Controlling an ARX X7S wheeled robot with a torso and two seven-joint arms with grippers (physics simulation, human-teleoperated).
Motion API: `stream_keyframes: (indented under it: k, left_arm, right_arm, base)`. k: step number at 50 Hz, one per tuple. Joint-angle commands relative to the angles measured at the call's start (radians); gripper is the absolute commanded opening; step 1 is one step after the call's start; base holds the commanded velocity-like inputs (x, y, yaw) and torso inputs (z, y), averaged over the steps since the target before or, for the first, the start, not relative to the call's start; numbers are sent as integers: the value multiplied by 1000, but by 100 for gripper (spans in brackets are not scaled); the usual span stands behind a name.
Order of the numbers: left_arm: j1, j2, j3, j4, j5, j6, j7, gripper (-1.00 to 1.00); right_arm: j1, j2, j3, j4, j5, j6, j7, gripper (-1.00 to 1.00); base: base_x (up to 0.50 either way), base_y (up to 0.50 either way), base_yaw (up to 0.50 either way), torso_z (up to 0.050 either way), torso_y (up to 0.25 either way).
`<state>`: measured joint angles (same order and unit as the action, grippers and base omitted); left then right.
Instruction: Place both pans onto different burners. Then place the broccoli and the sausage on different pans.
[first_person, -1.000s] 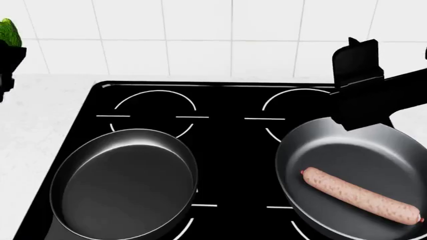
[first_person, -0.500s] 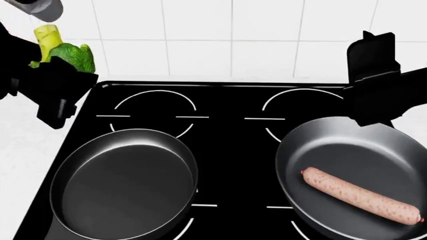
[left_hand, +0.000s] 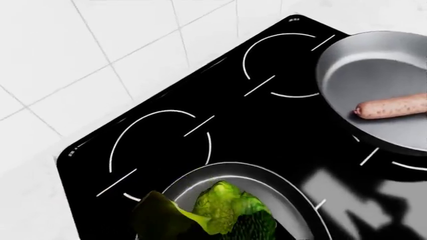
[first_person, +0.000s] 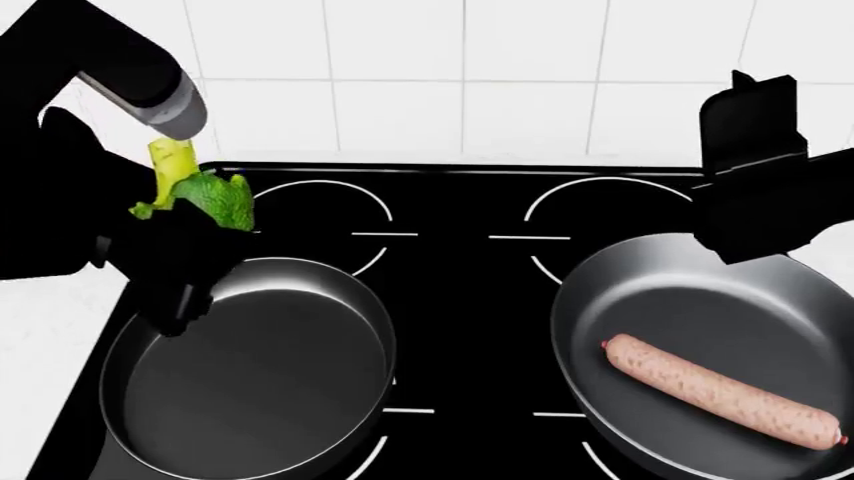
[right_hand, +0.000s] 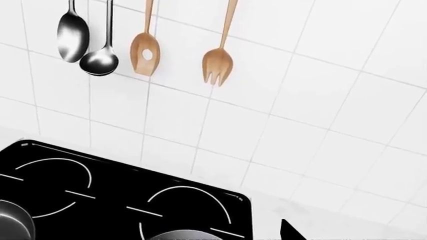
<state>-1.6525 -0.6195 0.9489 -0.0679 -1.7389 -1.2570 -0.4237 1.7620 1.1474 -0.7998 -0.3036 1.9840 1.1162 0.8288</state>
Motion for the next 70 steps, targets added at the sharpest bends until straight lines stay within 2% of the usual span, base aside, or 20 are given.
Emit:
stream_keyframes:
  k: [1, 15, 33, 42, 43, 58, 70]
  left_arm:
    - [37, 40, -6, 0, 33, 20, 31, -100]
    - [96, 36, 26, -37, 97, 55, 57, -100]
    - [147, 37, 44, -11, 92, 67, 58, -100]
    - [138, 15, 29, 36, 28, 52, 9, -100]
    - [140, 12, 29, 43, 23, 50, 5, 100]
    - [99, -6, 8, 58, -46, 42, -46, 100]
    - [61, -85, -43, 95, -97, 58, -85, 100]
  right_arm:
    - [-18, -8, 22, -17, -12, 2, -26, 100]
    - [-5, -23, 18, -3, -16, 15, -25, 100]
    - [-20, -6, 22, -20, -12, 5, -22, 100]
    - [-11, -19, 20, -12, -16, 11, -23, 100]
    - [-10, -17, 21, -14, -14, 12, -22, 100]
    - [-12, -13, 22, -15, -14, 11, -23, 100]
    - [-1, -29, 19, -9, -12, 17, -18, 100]
  base:
    - [0, 0, 0, 0, 0]
    - [0, 0, 0, 0, 1]
    - [0, 0, 0, 0, 1]
    - [0, 0, 0, 0, 1]
    - [0, 0, 0, 0, 0]
    - [0, 0, 0, 0, 0]
    - [0, 0, 0, 0, 0]
